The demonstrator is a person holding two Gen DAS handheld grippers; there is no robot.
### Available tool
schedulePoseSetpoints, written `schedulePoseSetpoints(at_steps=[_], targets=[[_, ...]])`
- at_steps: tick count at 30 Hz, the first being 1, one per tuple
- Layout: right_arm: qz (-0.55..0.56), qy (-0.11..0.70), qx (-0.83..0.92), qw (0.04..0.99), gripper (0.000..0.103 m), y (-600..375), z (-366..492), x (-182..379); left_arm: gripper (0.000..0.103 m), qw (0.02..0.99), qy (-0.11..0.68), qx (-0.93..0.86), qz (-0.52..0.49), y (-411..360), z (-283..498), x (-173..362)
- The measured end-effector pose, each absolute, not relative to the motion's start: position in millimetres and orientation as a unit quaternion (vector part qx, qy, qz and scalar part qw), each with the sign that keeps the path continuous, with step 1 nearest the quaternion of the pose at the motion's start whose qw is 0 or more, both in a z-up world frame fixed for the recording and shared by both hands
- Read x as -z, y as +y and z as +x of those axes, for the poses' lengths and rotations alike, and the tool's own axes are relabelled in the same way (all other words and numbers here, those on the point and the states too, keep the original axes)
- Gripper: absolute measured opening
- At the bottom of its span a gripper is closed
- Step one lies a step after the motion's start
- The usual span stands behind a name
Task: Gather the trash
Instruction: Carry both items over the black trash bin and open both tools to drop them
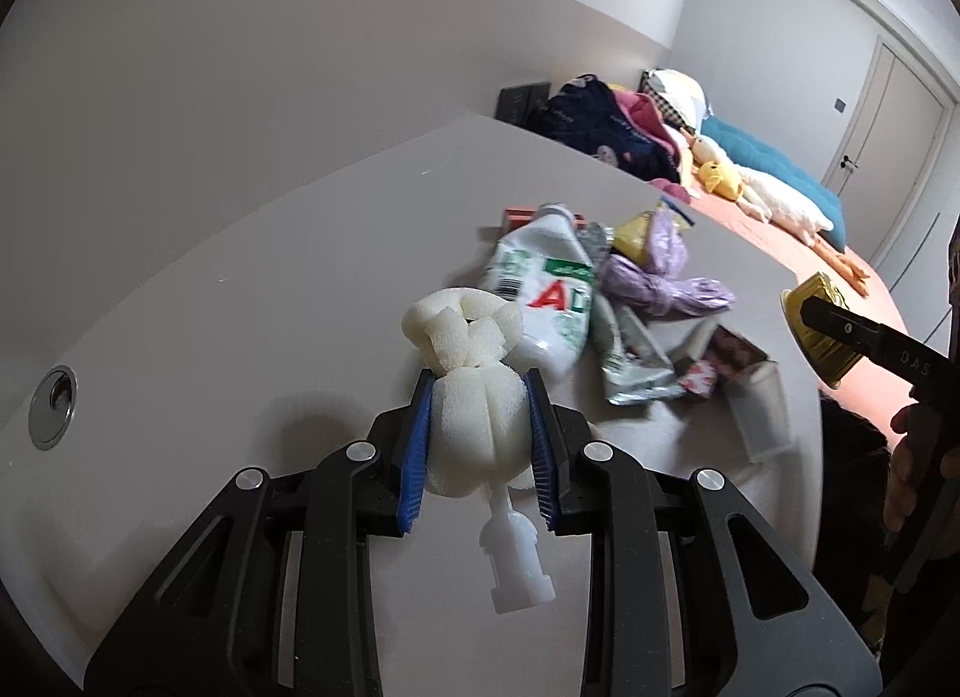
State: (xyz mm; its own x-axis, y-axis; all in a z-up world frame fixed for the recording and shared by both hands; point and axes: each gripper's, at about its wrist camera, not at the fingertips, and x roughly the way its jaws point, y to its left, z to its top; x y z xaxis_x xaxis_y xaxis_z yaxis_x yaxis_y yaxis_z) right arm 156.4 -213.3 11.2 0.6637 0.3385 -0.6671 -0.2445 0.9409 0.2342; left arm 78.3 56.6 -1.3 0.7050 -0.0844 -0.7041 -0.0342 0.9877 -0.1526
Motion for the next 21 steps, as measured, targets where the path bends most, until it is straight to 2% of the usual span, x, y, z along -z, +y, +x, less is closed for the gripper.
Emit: schedulePoseSetpoints(at_steps=[21], targets=[[0.068, 0.349, -0.176, 0.918, 0.073, -249, 71, -46, 0.028, 0.929, 0.356, 0.070, -0.067, -21, 32, -25]])
